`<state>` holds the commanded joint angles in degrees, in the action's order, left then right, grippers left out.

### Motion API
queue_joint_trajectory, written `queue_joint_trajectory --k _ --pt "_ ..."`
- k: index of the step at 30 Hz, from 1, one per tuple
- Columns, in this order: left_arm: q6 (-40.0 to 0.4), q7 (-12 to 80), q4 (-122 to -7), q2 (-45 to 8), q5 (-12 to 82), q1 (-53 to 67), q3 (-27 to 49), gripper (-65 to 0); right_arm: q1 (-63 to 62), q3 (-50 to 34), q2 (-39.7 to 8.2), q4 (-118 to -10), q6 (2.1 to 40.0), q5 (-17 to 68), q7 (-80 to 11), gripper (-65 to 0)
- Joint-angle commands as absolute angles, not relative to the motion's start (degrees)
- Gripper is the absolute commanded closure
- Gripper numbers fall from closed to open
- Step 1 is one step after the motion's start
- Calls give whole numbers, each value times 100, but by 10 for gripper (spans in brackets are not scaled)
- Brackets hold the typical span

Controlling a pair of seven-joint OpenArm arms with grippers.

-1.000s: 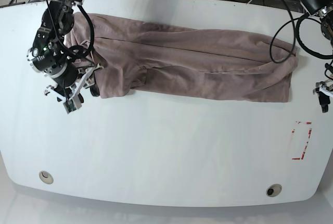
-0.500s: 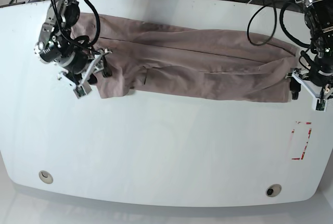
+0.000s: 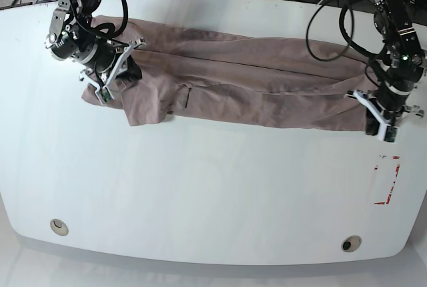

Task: Layout the t-shirt on the table in an organized manner, then fold the t-shirt properly
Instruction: 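Open both grippers and regrasp the folded edge of the shirt, then pull the folded edge with the right gripper to straighten the fold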

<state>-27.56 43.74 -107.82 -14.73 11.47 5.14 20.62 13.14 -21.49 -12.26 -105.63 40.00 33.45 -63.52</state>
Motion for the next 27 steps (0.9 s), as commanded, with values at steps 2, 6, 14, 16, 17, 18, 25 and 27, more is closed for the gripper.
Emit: queue_joint_trajectory --k 2,6,14,16,17,18,25,27 --pt "-2730 4374 -10774 -1473 1147 673 1982 0 1323 -2141 -1358 -10378 4000 3292 -6246 -24" --pt "-2730 4374 -10738 -1473 1147 848 1938 0 1376 -2132 -1490 -10000 4000 2958 -5877 -24" --pt "-2730 4374 -10237 -1490 1147 1042 1868 0 1138 -1833 -1886 -9103 4000 2079 -5279 -25" --pt "-2730 4374 -10062 -1499 1147 1051 1868 0 980 -1719 -2026 -8690 4000 1824 -5042 -25" --pt "-2730 4374 -10035 -1499 1147 1051 1877 0 945 -1710 -2044 -8629 4000 1780 -4998 -25" --pt "-2730 4374 -9938 -1508 1147 1051 1877 0 857 -1684 -2088 -8435 4000 1666 -4875 -25" --pt "-2747 4374 -9684 -1657 1147 1024 1868 0 374 -1675 -2211 -7714 4000 1051 -4409 -25" --pt "-2747 4374 -9684 -1666 1147 1015 1868 0 277 -1675 -2229 -7582 4000 936 -4400 -25"
